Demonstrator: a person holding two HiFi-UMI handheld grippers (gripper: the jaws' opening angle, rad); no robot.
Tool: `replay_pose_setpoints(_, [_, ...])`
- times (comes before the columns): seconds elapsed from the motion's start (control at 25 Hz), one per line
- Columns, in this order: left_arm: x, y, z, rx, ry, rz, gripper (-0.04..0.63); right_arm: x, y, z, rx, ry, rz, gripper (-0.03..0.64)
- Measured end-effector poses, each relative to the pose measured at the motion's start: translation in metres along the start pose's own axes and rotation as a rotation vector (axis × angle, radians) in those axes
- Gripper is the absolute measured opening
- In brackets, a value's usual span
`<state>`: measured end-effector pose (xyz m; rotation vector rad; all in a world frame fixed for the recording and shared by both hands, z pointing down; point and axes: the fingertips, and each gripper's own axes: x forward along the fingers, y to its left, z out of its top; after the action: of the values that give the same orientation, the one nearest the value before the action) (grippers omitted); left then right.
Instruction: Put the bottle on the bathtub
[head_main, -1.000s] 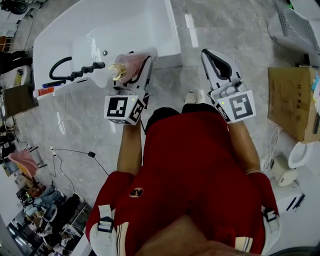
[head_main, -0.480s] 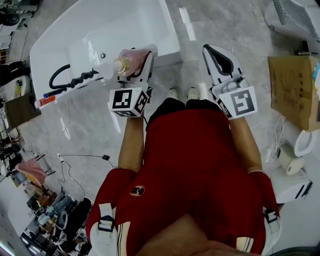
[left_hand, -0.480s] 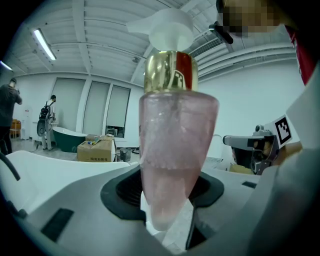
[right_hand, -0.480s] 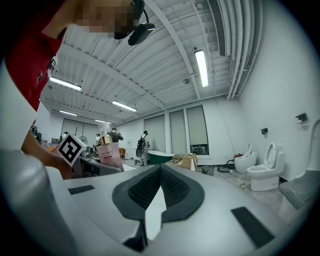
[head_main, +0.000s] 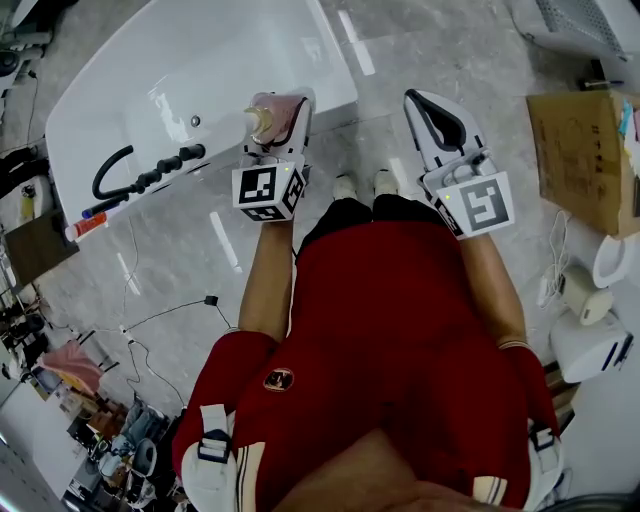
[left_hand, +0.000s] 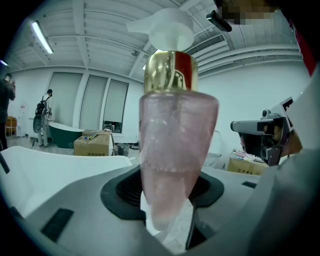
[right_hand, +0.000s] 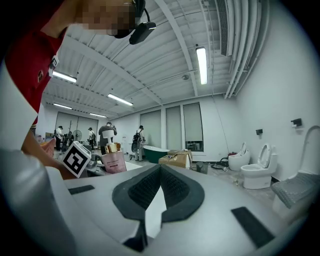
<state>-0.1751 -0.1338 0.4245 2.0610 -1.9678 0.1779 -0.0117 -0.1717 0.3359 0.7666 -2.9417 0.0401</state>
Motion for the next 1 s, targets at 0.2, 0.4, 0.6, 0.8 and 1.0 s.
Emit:
replay_pose_setpoints(0.2, [0.014, 0.016, -0.021, -0.005, 0.027, -0.015, 0.225, 0.017, 0.009, -0.008, 0.000, 0.024, -0.018, -0.003])
replay_pose_setpoints(0.4, [0.029, 0.025, -0.041, -0.008, 0.056, -0.023, 0.225, 0.025, 0.012, -0.016, -0.006, 0.053, -0.033, -0.003])
replay_pose_setpoints(0.6, [0.044, 0.036, -0.064, -0.006, 0.089, -0.022, 0.225, 0.031, 0.013, -0.027, -0.002, 0.087, -0.050, -0.003])
replay_pose_setpoints(0.8, [0.057, 0.044, -0.086, -0.025, 0.118, -0.018, 0.225, 0.033, 0.012, -0.039, -0.002, 0.121, -0.062, -0.003])
replay_pose_setpoints(1.0, [0.070, 0.050, -0.102, -0.033, 0.139, -0.024, 0.225, 0.034, 0.009, -0.047, 0.000, 0.149, -0.081, -0.003])
